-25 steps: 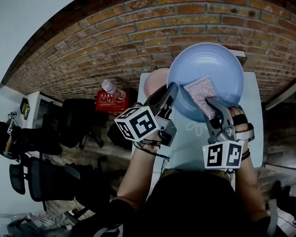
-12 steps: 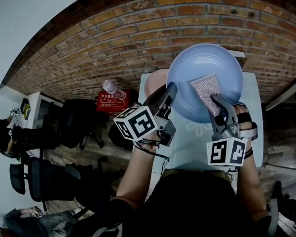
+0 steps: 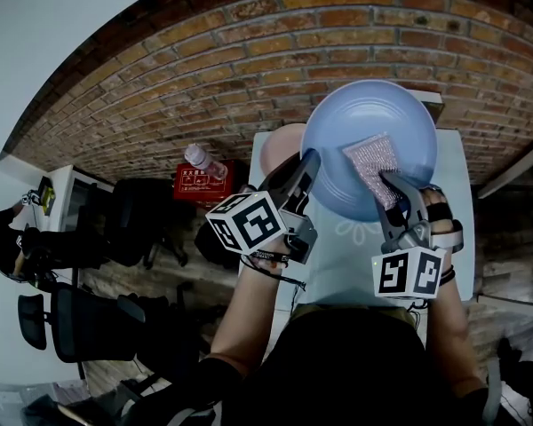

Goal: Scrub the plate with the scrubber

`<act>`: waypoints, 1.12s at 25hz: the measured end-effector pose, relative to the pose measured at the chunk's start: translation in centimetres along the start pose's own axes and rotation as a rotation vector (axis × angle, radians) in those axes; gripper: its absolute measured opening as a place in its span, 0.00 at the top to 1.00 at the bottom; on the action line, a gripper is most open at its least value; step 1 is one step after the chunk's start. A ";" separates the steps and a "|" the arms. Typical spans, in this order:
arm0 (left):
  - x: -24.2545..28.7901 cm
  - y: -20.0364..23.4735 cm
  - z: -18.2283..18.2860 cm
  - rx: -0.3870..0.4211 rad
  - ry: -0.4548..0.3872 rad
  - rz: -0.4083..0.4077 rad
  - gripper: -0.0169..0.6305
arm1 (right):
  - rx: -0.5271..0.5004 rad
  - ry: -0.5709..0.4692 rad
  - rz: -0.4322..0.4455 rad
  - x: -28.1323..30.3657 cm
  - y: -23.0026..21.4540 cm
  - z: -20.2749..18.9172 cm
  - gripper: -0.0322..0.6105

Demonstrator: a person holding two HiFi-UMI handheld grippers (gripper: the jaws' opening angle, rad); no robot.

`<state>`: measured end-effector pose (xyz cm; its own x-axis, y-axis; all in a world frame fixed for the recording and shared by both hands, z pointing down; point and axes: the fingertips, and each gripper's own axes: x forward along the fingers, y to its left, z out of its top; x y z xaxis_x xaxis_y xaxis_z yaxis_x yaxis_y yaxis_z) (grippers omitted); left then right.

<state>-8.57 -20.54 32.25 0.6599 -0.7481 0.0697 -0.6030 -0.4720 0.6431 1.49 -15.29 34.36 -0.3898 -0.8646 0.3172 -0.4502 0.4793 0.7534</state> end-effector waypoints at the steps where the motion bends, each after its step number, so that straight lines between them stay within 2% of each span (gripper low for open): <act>1: 0.0 0.1 0.0 0.000 0.000 0.000 0.88 | 0.001 0.000 -0.001 0.1 0.0 0.0 0.81; 7: 0.3 0.3 0.1 0.004 -0.001 0.011 0.88 | 0.000 -0.005 -0.013 0.0 -0.4 0.1 0.81; 16: 0.6 0.6 0.4 0.016 -0.006 0.015 0.89 | 0.040 -0.111 -0.119 -2.1 -4.0 1.1 0.81; 28: 0.9 1.6 -0.8 0.034 0.033 0.072 0.92 | 0.050 -0.119 -0.138 -2.4 -4.8 0.7 0.81</act>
<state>-8.58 -21.65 33.96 0.6287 -0.7650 0.1400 -0.6637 -0.4340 0.6092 4.03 -15.41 29.54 -0.4124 -0.9001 0.1403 -0.5443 0.3670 0.7543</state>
